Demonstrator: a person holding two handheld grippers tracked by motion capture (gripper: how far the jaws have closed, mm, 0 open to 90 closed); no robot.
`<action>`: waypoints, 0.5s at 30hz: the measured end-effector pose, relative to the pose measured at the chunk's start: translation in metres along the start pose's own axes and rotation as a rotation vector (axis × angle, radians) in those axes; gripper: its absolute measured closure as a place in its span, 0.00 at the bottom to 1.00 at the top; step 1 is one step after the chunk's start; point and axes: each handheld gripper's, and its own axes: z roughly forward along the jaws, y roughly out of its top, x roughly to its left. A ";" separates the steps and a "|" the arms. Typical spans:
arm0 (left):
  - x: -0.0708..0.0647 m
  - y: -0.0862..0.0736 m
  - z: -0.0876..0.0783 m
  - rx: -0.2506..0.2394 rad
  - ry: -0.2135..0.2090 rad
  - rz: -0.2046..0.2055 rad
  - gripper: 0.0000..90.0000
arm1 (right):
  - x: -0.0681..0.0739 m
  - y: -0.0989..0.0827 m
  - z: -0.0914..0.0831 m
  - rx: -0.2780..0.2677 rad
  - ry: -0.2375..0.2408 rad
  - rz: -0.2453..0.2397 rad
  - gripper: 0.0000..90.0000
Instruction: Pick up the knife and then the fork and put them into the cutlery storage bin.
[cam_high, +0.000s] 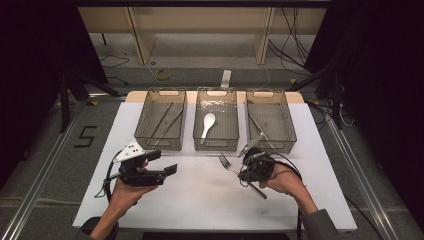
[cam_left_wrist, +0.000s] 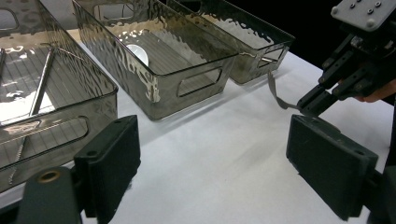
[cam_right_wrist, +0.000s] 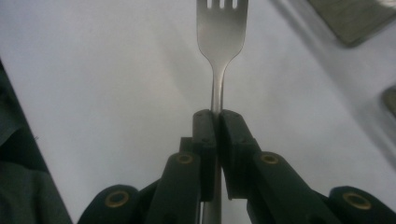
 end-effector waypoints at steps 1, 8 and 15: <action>0.000 0.000 0.000 0.000 0.001 0.000 0.19 | -0.001 0.000 -0.002 -0.014 -0.007 0.009 0.95; 0.000 0.000 -0.001 -0.003 0.000 -0.001 0.19 | -0.013 0.002 -0.013 -0.082 0.006 0.045 0.95; 0.001 0.000 0.000 -0.003 0.002 -0.005 0.19 | -0.032 0.005 -0.034 -0.177 -0.015 0.108 0.95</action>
